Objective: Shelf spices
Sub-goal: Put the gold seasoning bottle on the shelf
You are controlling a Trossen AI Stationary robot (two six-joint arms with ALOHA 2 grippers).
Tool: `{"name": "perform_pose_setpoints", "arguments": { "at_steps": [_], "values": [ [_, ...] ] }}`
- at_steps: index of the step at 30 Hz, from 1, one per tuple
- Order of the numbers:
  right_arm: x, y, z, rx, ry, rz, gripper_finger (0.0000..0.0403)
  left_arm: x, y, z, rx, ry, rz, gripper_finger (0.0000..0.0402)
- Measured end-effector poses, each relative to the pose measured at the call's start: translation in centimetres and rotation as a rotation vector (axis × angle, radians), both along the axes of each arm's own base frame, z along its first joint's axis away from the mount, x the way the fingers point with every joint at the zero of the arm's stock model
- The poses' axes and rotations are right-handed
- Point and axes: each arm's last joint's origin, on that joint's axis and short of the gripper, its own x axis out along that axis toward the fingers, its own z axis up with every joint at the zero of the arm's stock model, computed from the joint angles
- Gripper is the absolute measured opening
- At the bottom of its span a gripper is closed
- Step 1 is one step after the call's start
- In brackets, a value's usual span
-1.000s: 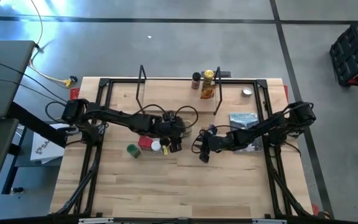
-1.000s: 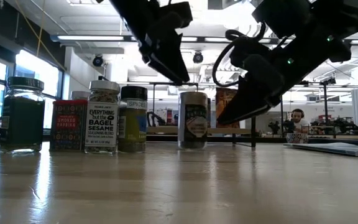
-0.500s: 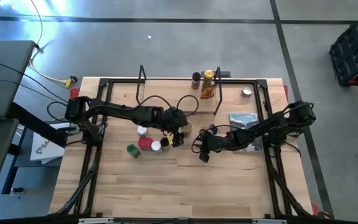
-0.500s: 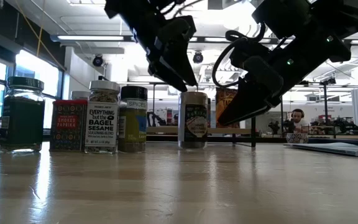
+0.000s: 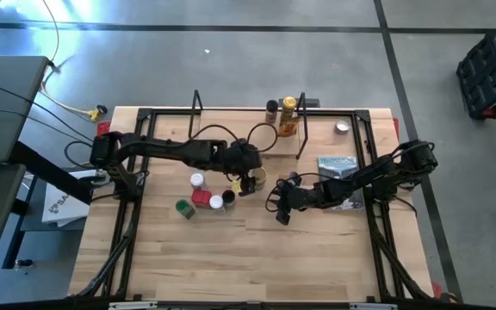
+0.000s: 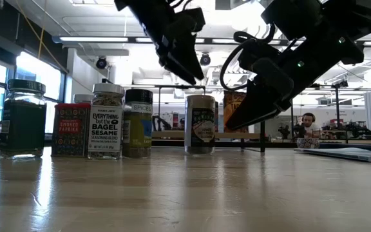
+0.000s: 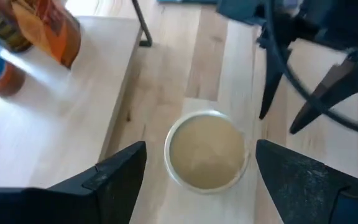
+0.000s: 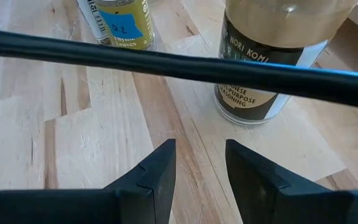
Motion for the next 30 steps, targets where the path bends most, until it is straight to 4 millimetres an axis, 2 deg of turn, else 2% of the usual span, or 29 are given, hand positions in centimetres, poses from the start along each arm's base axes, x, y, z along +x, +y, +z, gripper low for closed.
{"name": "perform_pose_setpoints", "arguments": {
  "at_steps": [3, 7, 11, 16, 23, 30],
  "values": [
    [0.0, 0.0, 0.0, 0.0, 0.0, 0.0, 0.0133, 0.1, 0.7, -0.2, -0.047, -0.001, 0.007, 0.0301],
    [0.0, 0.0, 0.0, 0.0, 0.0, 0.0, 0.0133, 0.5, 1.4, -1.4, -0.059, 0.024, 0.039, 0.0301],
    [0.0, 0.0, 0.0, 0.0, 0.0, 0.0, 0.0133, 1.3, 1.5, -2.8, -0.081, 0.042, 0.026, 0.0301],
    [0.0, 0.0, 0.0, 0.0, 0.0, 0.0, 0.0133, 1.9, 1.4, -3.5, -0.115, 0.03, 0.016, 0.0301],
    [0.0, 0.0, 0.0, 0.0, 0.0, 0.0, 0.0133, 1.9, 1.5, -3.1, -0.08, 0.018, 0.017, 0.0301],
    [0.0, 0.1, 0.2, -0.036, -0.016, -0.036, 0.0133, 2.4, 1.2, -1.3, -0.081, 0.004, -0.012, 0.0301]
  ]
}}
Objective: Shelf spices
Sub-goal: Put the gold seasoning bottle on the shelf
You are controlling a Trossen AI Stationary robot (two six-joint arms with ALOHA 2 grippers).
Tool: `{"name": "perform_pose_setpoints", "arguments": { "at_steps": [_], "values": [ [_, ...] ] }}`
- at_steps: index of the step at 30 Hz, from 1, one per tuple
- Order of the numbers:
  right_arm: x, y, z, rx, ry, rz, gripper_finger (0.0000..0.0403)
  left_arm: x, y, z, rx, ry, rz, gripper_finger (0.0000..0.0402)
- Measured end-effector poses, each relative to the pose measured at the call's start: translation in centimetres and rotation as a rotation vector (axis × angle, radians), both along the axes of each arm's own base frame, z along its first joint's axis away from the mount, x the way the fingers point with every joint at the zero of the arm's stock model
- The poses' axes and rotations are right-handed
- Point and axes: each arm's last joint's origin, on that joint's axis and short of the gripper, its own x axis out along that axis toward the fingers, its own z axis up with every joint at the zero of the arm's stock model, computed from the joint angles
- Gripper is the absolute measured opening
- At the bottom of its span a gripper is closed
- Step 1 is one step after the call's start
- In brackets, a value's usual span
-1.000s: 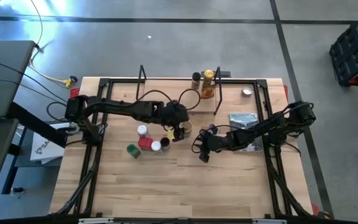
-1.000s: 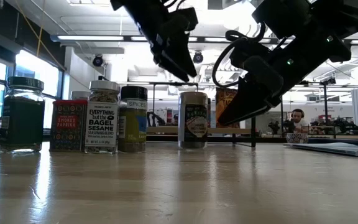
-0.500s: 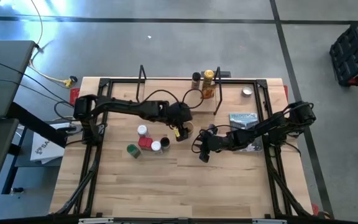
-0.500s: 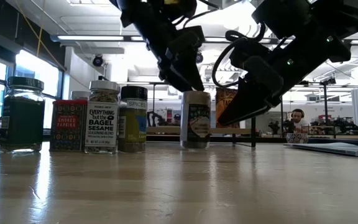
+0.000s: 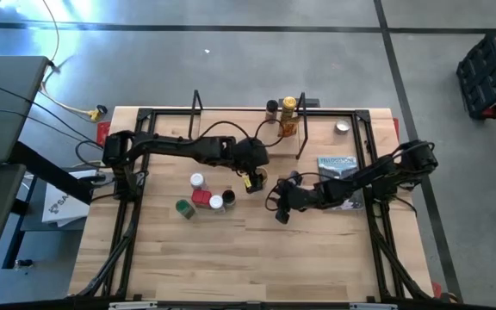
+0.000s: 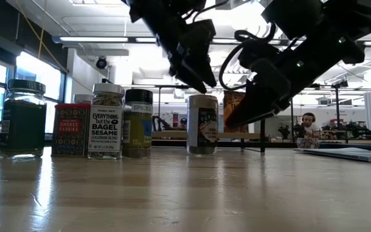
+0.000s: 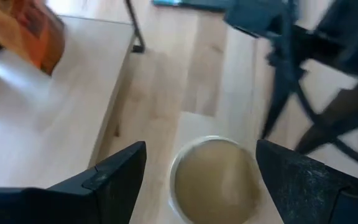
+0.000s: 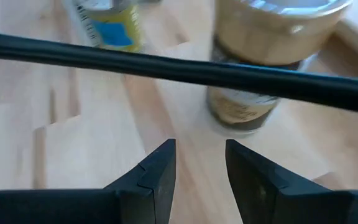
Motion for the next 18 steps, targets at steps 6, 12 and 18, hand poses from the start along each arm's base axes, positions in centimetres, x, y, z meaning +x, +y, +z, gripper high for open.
{"name": "perform_pose_setpoints", "arguments": {
  "at_steps": [6, 12, 18],
  "values": [
    [-0.3, 0.3, 0.9, -0.095, -0.017, -0.006, 0.0133, -1.1, -2.6, 0.4, 0.036, 0.118, -0.026, 0.0301],
    [-0.7, -1.5, 0.6, -0.093, -0.055, 0.01, 0.0138, -2.8, -6.1, 0.9, 0.153, 0.095, 0.027, 0.0301],
    [-1.5, -3.4, 0.2, -0.03, -0.101, 0.05, 0.0183, -3.9, -6.9, -2.5, 0.075, 0.014, 0.069, 0.0301]
  ]
}}
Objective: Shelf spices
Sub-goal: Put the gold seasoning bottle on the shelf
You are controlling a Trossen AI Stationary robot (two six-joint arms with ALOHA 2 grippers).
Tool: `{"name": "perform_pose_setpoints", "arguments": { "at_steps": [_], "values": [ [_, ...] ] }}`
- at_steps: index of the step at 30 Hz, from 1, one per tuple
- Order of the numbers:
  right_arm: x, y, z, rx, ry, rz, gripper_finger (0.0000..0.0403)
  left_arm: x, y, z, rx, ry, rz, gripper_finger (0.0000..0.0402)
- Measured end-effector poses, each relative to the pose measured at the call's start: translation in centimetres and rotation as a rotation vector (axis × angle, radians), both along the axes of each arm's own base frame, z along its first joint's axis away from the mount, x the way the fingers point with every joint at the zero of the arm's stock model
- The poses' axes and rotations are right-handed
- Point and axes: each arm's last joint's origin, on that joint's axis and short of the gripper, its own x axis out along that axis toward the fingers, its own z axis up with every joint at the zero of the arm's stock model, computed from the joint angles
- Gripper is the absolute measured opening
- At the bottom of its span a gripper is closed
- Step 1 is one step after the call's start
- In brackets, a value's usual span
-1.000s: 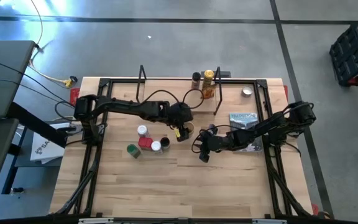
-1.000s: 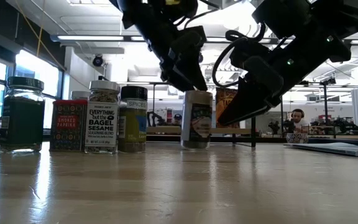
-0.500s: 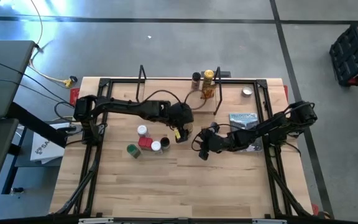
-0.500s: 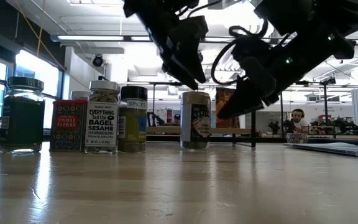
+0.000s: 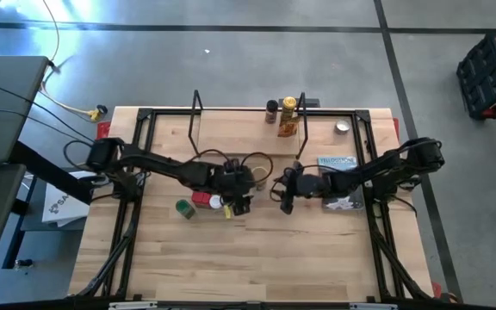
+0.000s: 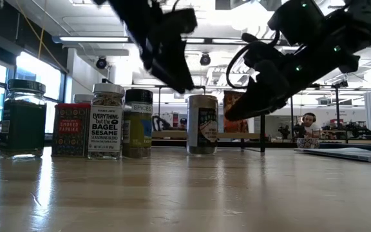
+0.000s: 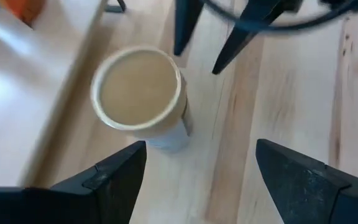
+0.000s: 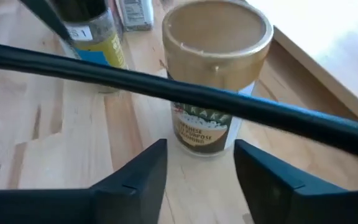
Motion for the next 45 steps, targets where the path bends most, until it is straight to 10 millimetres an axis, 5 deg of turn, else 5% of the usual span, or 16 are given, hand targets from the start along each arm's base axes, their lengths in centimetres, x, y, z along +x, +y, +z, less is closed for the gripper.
{"name": "perform_pose_setpoints", "arguments": {
  "at_steps": [11, 18, 33, 45],
  "values": [
    [0.2, -1.9, 0.5, -0.064, -0.03, 0.058, 0.0308, 0.2, 2.6, -3.0, -0.07, -0.095, 0.058, 0.0301],
    [0.5, -2.4, 0.6, -0.013, -0.064, 0.147, 0.0312, 0.7, 4.0, -2.7, -0.053, -0.157, 0.015, 0.0301],
    [0.5, 0.3, 1.0, -0.008, -0.109, 0.169, 0.0312, 1.1, 5.9, -2.1, 0.029, -0.204, -0.043, 0.0301],
    [0.2, 2.0, 0.7, 0.014, -0.091, 0.187, 0.0312, 0.1, 5.3, -2.3, 0.092, -0.082, -0.076, 0.0301]
  ]
}}
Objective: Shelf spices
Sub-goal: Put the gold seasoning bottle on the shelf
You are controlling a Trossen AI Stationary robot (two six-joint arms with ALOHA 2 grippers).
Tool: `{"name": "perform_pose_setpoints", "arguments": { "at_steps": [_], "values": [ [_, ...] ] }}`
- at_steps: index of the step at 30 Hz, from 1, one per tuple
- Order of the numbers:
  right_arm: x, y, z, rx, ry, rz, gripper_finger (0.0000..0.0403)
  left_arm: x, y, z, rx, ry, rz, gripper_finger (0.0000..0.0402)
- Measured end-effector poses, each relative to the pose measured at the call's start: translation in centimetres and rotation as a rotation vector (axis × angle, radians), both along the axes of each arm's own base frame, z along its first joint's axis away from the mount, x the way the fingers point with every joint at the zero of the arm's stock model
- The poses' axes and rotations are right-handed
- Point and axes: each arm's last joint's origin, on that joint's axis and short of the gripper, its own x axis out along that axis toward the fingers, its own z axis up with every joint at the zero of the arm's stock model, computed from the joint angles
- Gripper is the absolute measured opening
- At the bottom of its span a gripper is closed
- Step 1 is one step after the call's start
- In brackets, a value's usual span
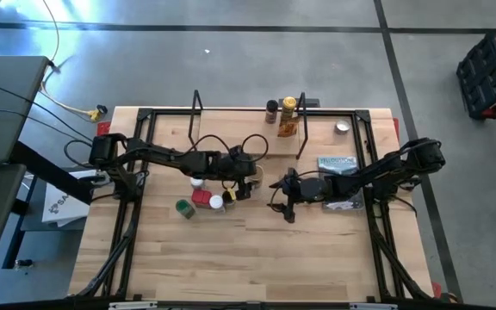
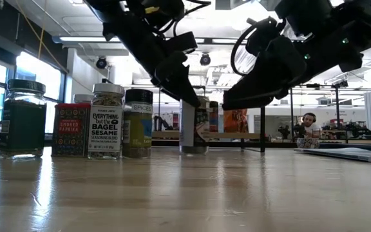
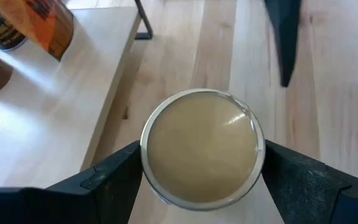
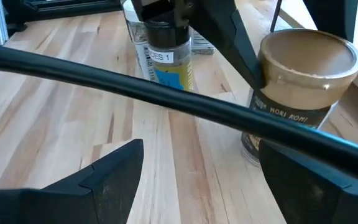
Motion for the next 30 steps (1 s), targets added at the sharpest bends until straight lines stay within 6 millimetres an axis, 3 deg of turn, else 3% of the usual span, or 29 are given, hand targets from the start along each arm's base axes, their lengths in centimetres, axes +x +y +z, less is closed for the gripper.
{"name": "perform_pose_setpoints", "arguments": {
  "at_steps": [6, 16, 20, 30],
  "values": [
    [-0.2, 0.0, 0.3, -0.034, -0.004, -0.047, 0.0312, -0.6, -0.9, 0.9, 0.003, 0.003, -0.008, 0.0301],
    [-0.5, -1.1, 2.4, -0.097, -0.071, -0.053, 0.0312, -2.6, -3.2, 3.0, 0.053, 0.02, 0.073, 0.0301],
    [-0.4, -1.9, 2.3, -0.108, -0.062, -0.065, 0.0312, -2.8, -3.6, 2.7, 0.037, 0.034, 0.088, 0.0301],
    [0.2, -2.9, 0.3, -0.062, -0.005, -0.054, 0.0312, -3.6, -2.8, -0.2, -0.013, -0.032, 0.125, 0.0301]
  ]
}}
